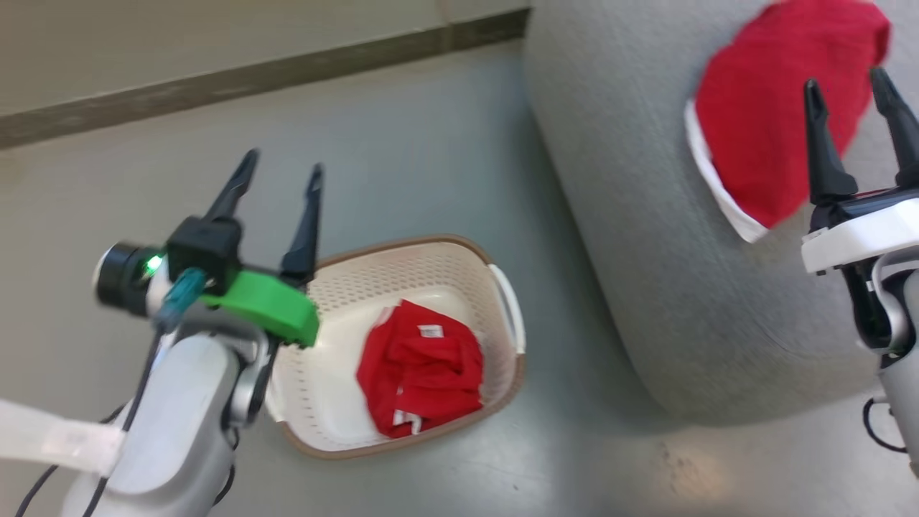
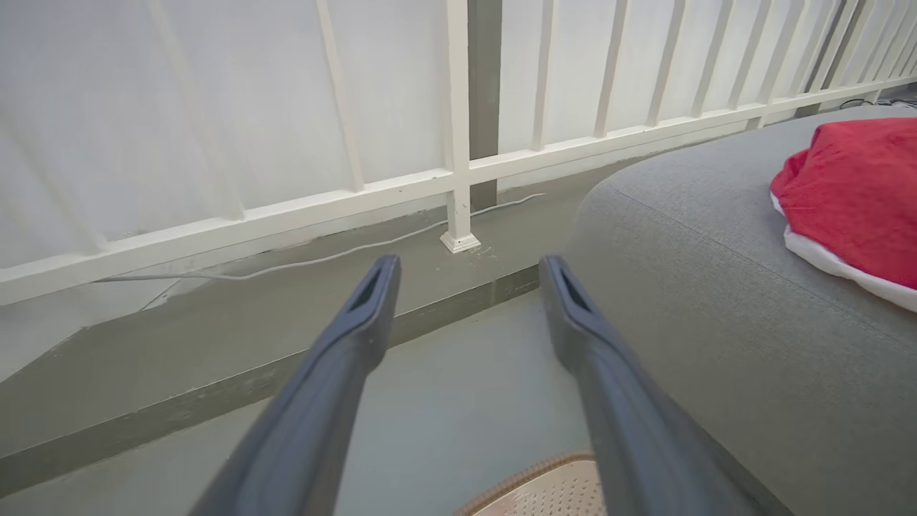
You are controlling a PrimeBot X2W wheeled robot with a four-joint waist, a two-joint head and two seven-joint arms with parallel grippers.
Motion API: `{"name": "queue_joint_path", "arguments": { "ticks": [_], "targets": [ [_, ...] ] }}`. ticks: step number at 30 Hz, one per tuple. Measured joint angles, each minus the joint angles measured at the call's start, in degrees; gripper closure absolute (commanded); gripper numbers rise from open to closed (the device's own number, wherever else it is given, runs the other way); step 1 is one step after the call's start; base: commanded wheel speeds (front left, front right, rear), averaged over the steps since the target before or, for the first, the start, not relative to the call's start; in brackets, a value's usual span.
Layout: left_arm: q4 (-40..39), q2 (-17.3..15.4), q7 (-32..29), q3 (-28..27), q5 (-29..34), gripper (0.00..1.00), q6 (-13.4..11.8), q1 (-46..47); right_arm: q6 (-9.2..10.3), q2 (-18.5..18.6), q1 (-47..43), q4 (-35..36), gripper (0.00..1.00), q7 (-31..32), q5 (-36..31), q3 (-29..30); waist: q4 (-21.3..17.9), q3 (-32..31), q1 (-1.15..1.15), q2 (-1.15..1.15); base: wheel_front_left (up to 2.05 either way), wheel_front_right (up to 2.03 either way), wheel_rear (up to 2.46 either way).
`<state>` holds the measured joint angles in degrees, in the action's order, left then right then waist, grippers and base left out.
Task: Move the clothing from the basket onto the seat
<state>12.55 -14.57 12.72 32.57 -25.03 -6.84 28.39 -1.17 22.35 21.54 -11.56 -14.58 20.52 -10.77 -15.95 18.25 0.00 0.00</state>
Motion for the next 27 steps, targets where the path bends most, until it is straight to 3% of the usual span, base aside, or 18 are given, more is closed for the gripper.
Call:
{"name": "queue_joint_path", "arguments": {
  "ticks": [11,27],
  "targets": [
    [3.04,-0.25,1.03,-10.96,-1.38,0.00,-0.24,-8.45,3.82,-2.78,-5.04,1.46,0.00,0.00,-1.37,-1.24,8.52,-5.66,0.00,0.00,0.00,0.00,0.00],
    [1.58,2.41,1.52,-19.60,0.91,0.00,-0.24,-19.91,5.33,-7.01,-12.58,4.19,0.00,0.00,-2.71,-5.41,13.78,-13.60,0.00,0.00,0.00,0.00,0.00]
  ]
}}
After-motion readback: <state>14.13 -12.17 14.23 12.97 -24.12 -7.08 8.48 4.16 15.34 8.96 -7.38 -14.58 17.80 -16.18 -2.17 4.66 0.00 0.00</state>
